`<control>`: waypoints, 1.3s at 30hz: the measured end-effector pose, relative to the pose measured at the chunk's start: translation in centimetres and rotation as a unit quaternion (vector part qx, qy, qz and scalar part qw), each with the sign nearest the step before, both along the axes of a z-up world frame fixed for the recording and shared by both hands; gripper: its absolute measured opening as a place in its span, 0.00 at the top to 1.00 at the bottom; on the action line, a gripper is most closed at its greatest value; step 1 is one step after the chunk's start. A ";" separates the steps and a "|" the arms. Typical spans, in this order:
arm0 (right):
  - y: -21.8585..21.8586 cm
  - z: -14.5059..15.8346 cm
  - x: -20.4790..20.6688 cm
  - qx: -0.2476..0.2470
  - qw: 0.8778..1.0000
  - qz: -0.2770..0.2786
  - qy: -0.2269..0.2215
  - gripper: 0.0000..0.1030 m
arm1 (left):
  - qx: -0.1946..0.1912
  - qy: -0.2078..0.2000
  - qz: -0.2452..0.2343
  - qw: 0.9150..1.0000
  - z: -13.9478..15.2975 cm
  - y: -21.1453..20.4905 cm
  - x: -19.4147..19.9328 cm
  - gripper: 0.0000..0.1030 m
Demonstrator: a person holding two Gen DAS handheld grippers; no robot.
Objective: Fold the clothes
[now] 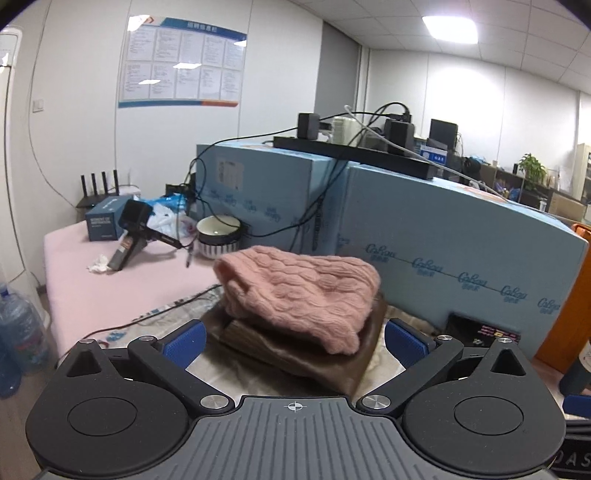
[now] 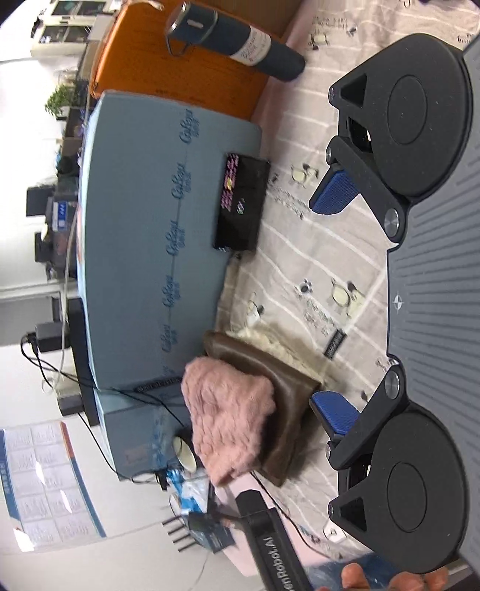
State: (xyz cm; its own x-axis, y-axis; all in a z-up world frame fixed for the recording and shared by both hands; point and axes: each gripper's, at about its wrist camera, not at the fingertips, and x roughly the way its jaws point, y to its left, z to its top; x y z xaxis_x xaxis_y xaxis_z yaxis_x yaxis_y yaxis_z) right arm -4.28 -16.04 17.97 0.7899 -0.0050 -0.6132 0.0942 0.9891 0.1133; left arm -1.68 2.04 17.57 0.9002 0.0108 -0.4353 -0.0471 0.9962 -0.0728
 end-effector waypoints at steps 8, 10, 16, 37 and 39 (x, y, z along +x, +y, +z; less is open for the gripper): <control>-1.1 -0.1 1.0 -0.009 1.000 -0.004 -0.011 0.00 | -0.002 -0.002 0.011 1.000 -0.2 -1.2 1.0 0.00; -1.1 -0.2 1.4 -0.011 1.000 0.002 -0.013 0.00 | 0.003 0.001 0.018 1.000 -0.2 -1.4 1.4 0.00; -1.3 -0.4 2.7 -0.031 0.999 0.013 -0.020 0.00 | 0.011 0.001 0.035 0.999 -0.3 -1.8 2.3 0.00; -2.7 -1.5 3.2 0.008 1.000 0.003 0.014 0.00 | 0.034 0.008 0.027 0.999 -1.1 -2.9 2.1 0.00; -2.6 -1.5 3.1 0.008 1.000 0.003 0.014 0.00 | 0.034 0.008 0.028 0.999 -1.1 -2.8 2.0 0.00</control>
